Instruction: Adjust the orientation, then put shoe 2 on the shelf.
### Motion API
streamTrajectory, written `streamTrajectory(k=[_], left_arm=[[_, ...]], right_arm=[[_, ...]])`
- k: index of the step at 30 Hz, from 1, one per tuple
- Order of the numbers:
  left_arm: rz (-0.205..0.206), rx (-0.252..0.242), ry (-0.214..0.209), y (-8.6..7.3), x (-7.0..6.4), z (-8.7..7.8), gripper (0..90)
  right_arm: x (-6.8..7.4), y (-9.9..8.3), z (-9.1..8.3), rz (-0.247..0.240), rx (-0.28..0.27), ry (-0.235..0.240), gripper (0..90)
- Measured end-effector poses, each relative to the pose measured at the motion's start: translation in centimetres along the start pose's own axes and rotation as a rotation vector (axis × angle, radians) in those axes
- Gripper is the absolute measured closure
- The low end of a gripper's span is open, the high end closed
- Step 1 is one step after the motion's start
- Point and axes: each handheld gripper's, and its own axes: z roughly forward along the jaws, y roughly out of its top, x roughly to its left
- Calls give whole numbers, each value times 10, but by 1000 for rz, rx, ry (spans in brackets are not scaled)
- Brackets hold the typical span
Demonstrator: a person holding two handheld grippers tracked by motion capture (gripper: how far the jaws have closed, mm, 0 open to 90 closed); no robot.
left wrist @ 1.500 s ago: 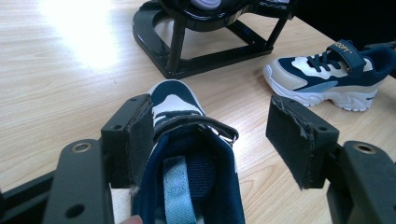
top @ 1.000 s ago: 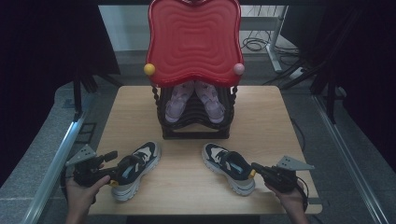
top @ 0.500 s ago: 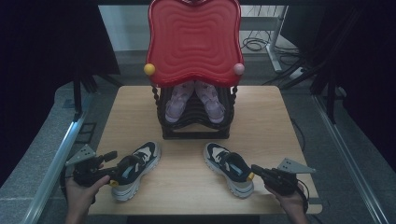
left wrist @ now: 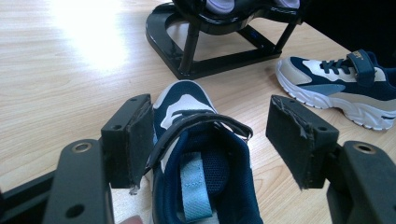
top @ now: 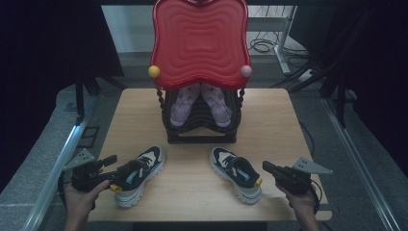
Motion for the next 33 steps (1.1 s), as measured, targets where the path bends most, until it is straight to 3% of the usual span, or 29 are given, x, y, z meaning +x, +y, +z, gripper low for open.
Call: streamTrajectory(k=[9,14,18,25,33], left_arm=[[-6,-4,6,-1,3,-1,325],[-11,4,5,-1,6,2,325],[-10,9,6,0,7,3,324],[-16,23,-6,-2,11,10,325],[-1,54,-29,-3,13,17,353]], right_arm=[[0,14,10,-14,-28,22,849],[3,12,11,-7,-31,14,621],[1,12,8,10,-36,12,533],[2,13,1,20,-50,-12,495],[2,9,5,14,-22,-9,494]])
